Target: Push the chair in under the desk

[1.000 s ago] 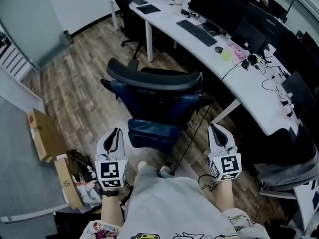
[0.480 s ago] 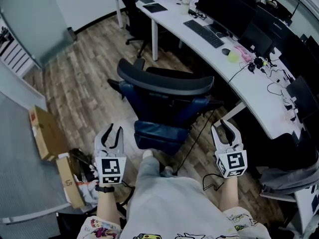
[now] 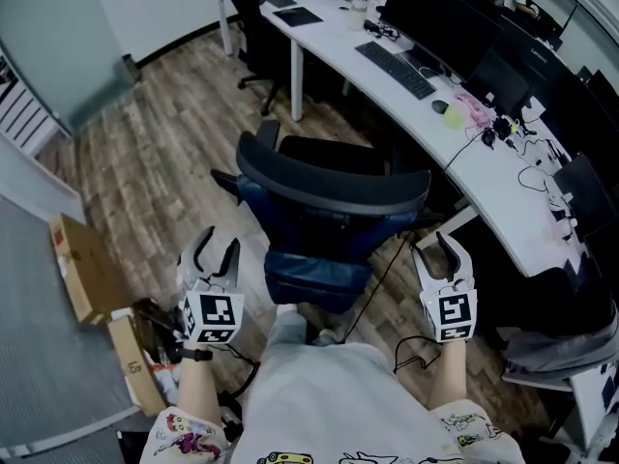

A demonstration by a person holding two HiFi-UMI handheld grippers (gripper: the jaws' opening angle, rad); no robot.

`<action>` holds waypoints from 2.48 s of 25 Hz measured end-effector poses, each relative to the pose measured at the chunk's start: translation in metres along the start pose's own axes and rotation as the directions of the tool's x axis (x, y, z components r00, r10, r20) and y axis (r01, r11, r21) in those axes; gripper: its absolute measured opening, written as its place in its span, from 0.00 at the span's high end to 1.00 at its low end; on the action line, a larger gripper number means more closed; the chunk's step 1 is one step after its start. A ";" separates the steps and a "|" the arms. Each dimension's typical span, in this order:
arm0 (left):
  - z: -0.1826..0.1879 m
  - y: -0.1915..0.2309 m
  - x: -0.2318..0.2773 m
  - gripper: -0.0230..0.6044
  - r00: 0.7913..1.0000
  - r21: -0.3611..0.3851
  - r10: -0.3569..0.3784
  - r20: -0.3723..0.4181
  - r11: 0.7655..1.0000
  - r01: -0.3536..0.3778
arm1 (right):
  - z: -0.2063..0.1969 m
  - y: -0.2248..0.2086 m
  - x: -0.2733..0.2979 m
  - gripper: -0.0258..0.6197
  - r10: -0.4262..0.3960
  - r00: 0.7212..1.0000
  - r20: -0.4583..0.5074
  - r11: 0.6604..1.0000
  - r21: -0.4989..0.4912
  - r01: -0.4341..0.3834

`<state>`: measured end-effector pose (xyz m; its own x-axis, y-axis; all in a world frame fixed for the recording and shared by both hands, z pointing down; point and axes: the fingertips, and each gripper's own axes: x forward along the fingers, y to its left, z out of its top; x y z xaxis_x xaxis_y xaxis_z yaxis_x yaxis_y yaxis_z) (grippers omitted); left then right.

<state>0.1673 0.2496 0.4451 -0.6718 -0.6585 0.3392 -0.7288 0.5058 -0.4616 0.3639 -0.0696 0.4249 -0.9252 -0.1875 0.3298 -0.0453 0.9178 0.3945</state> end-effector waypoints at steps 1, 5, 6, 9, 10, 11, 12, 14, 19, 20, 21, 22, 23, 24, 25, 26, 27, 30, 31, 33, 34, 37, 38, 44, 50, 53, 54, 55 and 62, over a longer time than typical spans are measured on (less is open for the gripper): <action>-0.001 0.003 0.005 0.66 1.000 0.011 -0.002 -0.005 1.000 0.002 | -0.001 -0.001 0.003 0.64 0.000 1.000 -0.009 1.000 -0.012 0.000; -0.003 0.014 0.026 0.62 1.000 0.069 -0.021 -0.010 0.997 0.022 | -0.006 -0.010 0.012 0.60 0.003 0.999 -0.037 0.998 -0.065 -0.006; -0.002 0.015 0.031 0.60 1.000 0.087 -0.029 -0.008 0.996 0.029 | -0.007 -0.012 0.014 0.59 0.006 0.999 -0.042 0.997 -0.079 -0.009; -0.002 0.023 0.046 0.56 0.999 0.143 -0.035 -0.018 0.989 0.038 | -0.010 -0.019 0.020 0.57 0.016 0.998 -0.059 0.993 -0.117 -0.022; -0.002 0.025 0.051 0.54 0.999 0.160 -0.038 -0.021 0.986 0.041 | -0.012 -0.022 0.022 0.56 0.017 0.998 -0.065 0.991 -0.128 -0.025; -0.002 0.026 0.056 0.53 0.999 0.177 -0.041 -0.023 0.983 0.045 | -0.013 -0.026 0.023 0.55 0.018 0.997 -0.070 0.990 -0.138 -0.027; -0.001 0.028 0.061 0.52 0.999 0.193 -0.046 -0.023 0.980 0.049 | -0.014 -0.029 0.024 0.55 0.018 0.997 -0.075 0.989 -0.147 -0.028; -0.001 0.030 0.071 0.50 0.998 0.222 -0.054 -0.026 0.973 0.059 | -0.017 -0.033 0.026 0.55 0.017 0.996 -0.091 0.984 -0.173 -0.033; -0.006 0.038 0.091 0.49 0.997 0.288 -0.056 -0.045 0.955 0.067 | -0.026 -0.035 0.038 0.54 0.008 0.987 -0.158 0.964 -0.262 -0.050; -0.006 0.040 0.095 0.49 0.997 0.297 -0.058 -0.045 0.952 0.069 | -0.025 -0.035 0.041 0.55 0.005 0.987 -0.160 0.961 -0.273 -0.049; -0.005 0.041 0.099 0.49 0.997 0.305 -0.061 -0.045 0.949 0.072 | -0.024 -0.035 0.043 0.55 0.001 0.987 -0.161 0.958 -0.282 -0.047; -0.005 0.042 0.103 0.49 0.997 0.314 -0.065 -0.045 0.946 0.076 | -0.023 -0.035 0.045 0.55 -0.001 0.987 -0.163 0.957 -0.287 -0.046; -0.004 0.043 0.106 0.49 0.997 0.321 -0.068 -0.044 0.944 0.079 | -0.023 -0.035 0.048 0.55 -0.002 0.986 -0.167 0.956 -0.291 -0.047; -0.003 0.044 0.109 0.49 0.997 0.327 -0.068 -0.041 0.942 0.078 | -0.023 -0.034 0.050 0.55 -0.003 0.985 -0.171 0.954 -0.295 -0.048; -0.002 0.045 0.111 0.52 0.997 0.329 -0.065 -0.036 0.942 0.073 | -0.024 -0.033 0.052 0.55 -0.006 0.985 -0.172 0.953 -0.299 -0.047; -0.001 0.047 0.113 0.58 0.998 0.330 -0.061 -0.031 0.942 0.068 | -0.024 -0.033 0.053 0.55 -0.012 0.985 -0.171 0.952 -0.303 -0.041; -0.001 0.049 0.114 0.57 0.998 0.331 -0.059 -0.026 0.941 0.064 | -0.025 -0.033 0.054 0.56 -0.021 0.985 -0.170 0.952 -0.305 -0.032; 0.001 0.051 0.117 0.56 0.998 0.341 -0.059 -0.016 0.938 0.061 | -0.024 -0.036 0.056 0.56 -0.040 0.985 -0.167 0.951 -0.308 -0.014; 0.002 0.052 0.118 0.56 0.998 0.345 -0.060 -0.013 0.937 0.061 | -0.024 -0.036 0.056 0.57 -0.041 0.985 -0.169 0.951 -0.308 -0.013; 0.003 0.054 0.121 0.57 0.998 0.353 -0.062 -0.009 0.934 0.061 | -0.022 -0.036 0.058 0.57 -0.041 0.985 -0.170 0.952 -0.307 -0.013; 0.003 0.057 0.123 0.57 0.998 0.356 -0.061 -0.008 0.933 0.060 | -0.021 -0.036 0.060 0.57 -0.041 0.985 -0.168 0.951 -0.307 -0.013; 0.002 0.063 0.131 0.57 0.998 0.355 -0.060 -0.009 0.933 0.059 | -0.019 -0.036 0.066 0.57 -0.044 0.984 -0.171 0.951 -0.308 -0.011; 0.003 0.064 0.134 0.57 0.998 0.356 -0.061 -0.009 0.933 0.061 | -0.019 -0.037 0.069 0.57 -0.046 0.984 -0.174 0.951 -0.308 -0.010; 0.008 0.073 0.158 0.57 0.997 0.363 -0.080 0.000 0.929 0.074 | -0.016 -0.044 0.087 0.57 -0.059 0.983 -0.171 0.956 -0.294 0.006; 0.017 0.077 0.182 0.57 0.993 0.383 -0.117 0.024 0.918 0.099 | -0.015 -0.053 0.098 0.57 -0.088 0.983 -0.159 0.961 -0.273 0.042; 0.023 0.078 0.196 0.57 0.991 0.392 -0.130 0.039 0.914 0.104 | -0.015 -0.062 0.104 0.57 -0.112 0.979 -0.172 0.961 -0.269 0.063; 0.025 0.078 0.202 0.57 0.990 0.397 -0.134 0.041 0.912 0.107 | -0.016 -0.065 0.105 0.57 -0.120 0.977 -0.177 0.961 -0.269 0.070; 0.027 0.078 0.207 0.57 0.990 0.401 -0.137 0.041 0.910 0.110 | -0.016 -0.068 0.107 0.57 -0.126 0.976 -0.180 0.961 -0.268 0.075; 0.044 0.074 0.242 0.58 0.987 0.414 -0.158 0.034 0.901 0.130 | -0.021 -0.089 0.121 0.57 -0.134 0.970 -0.203 0.965 -0.247 0.082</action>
<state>-0.0436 0.1036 0.4568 -0.5437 -0.7484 0.3798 -0.6892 0.1399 -0.7110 0.2640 -0.1812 0.4481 -0.8150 -0.3761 0.4408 -0.0264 0.7840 0.6201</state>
